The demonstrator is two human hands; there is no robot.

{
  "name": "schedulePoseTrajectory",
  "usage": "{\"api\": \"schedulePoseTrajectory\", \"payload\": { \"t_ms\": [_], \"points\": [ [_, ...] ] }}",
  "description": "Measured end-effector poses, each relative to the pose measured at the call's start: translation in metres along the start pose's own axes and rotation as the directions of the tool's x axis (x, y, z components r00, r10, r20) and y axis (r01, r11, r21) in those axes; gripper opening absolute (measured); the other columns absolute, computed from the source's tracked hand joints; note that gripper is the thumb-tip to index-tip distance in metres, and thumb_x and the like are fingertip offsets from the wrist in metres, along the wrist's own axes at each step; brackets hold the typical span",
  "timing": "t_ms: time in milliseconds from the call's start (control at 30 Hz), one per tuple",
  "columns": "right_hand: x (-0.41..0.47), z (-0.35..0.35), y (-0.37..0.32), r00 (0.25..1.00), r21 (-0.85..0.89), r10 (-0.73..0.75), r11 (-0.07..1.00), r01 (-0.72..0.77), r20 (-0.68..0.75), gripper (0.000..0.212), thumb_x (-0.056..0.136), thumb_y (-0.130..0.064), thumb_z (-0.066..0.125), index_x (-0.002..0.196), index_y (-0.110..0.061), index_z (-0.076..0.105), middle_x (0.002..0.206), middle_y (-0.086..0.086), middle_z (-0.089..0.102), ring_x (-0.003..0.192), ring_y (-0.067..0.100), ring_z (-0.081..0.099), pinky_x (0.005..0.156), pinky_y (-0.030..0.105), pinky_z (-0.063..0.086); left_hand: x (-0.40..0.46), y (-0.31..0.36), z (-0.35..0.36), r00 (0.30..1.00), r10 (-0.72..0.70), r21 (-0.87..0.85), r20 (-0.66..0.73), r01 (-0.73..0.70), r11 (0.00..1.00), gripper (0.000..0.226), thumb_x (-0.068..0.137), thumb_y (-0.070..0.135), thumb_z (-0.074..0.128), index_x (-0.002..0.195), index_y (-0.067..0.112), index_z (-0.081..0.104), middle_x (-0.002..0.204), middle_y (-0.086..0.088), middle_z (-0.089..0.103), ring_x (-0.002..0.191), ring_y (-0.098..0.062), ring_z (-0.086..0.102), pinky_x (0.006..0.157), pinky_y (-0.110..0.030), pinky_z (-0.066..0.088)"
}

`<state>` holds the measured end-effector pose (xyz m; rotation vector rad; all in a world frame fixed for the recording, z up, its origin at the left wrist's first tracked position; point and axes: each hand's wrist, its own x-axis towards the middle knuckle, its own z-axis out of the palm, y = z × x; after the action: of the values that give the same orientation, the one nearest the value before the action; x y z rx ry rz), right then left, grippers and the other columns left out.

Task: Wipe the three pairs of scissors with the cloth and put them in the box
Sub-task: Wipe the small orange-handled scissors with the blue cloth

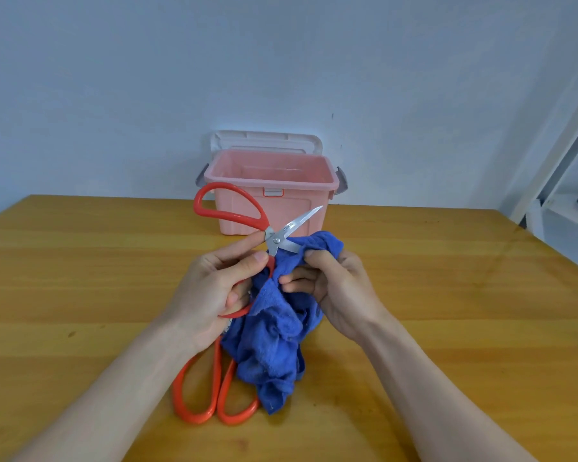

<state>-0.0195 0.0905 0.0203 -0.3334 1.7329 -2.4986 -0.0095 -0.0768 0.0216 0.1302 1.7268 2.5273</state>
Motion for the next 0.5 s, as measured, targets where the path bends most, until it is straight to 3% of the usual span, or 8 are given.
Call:
{"api": "schedulePoseTrajectory", "payload": {
  "t_ms": [100, 200, 333, 500],
  "points": [
    [0.0, -0.002, 0.0, 0.994, -0.227, -0.076, 0.972, 0.057, -0.073, 0.02, 0.09, -0.002, 0.065, 0.074, -0.007, 0.075, 0.065, 0.016, 0.068, 0.059, 0.022, 0.066, 0.058, 0.028, 0.055, -0.001, 0.0, 0.002, 1.0, 0.029, 0.037, 0.002, -0.029, 0.999, 0.043, 0.074, 0.01, 0.066, 0.116, 0.017, 0.07, 0.055, -0.001, 0.036, 0.033, -0.003, 0.024, 0.033, -0.014, 0.018],
    [-0.001, -0.003, -0.001, 0.983, -0.35, -0.162, 0.928, 0.125, -0.08, 0.016, 0.088, -0.005, 0.07, 0.071, -0.003, 0.072, 0.06, 0.013, 0.066, 0.053, 0.02, 0.063, 0.055, 0.028, 0.052, -0.003, 0.002, 0.003, 1.0, 0.026, 0.043, 0.012, -0.026, 0.999, 0.041, 0.077, 0.007, 0.064, 0.117, 0.015, 0.068, 0.047, 0.002, 0.036, 0.032, -0.002, 0.023, 0.033, -0.014, 0.019],
    [-0.002, -0.008, -0.002, 0.99, -0.282, -0.103, 0.951, 0.126, 0.095, 0.021, 0.095, -0.005, 0.056, 0.083, -0.004, 0.073, 0.079, 0.019, 0.074, 0.072, 0.028, 0.072, 0.067, 0.032, 0.057, -0.002, 0.011, -0.002, 0.999, 0.012, 0.07, 0.037, -0.015, 0.997, 0.044, 0.076, 0.005, 0.063, 0.119, 0.014, 0.066, 0.043, 0.008, 0.039, 0.032, -0.003, 0.022, 0.032, -0.014, 0.018],
    [-0.003, -0.023, -0.01, 0.94, -0.034, 0.101, 0.995, -0.095, 0.325, 0.031, 0.089, 0.0, 0.046, 0.098, -0.005, 0.076, 0.101, 0.019, 0.073, 0.096, 0.031, 0.071, 0.077, 0.032, 0.059, 0.0, 0.017, -0.009, 0.998, 0.037, 0.116, 0.05, -0.043, 0.992, 0.045, 0.07, 0.006, 0.067, 0.113, 0.021, 0.069, 0.07, 0.004, 0.061, 0.034, -0.004, 0.022, 0.035, -0.014, 0.017]
  ]
}}
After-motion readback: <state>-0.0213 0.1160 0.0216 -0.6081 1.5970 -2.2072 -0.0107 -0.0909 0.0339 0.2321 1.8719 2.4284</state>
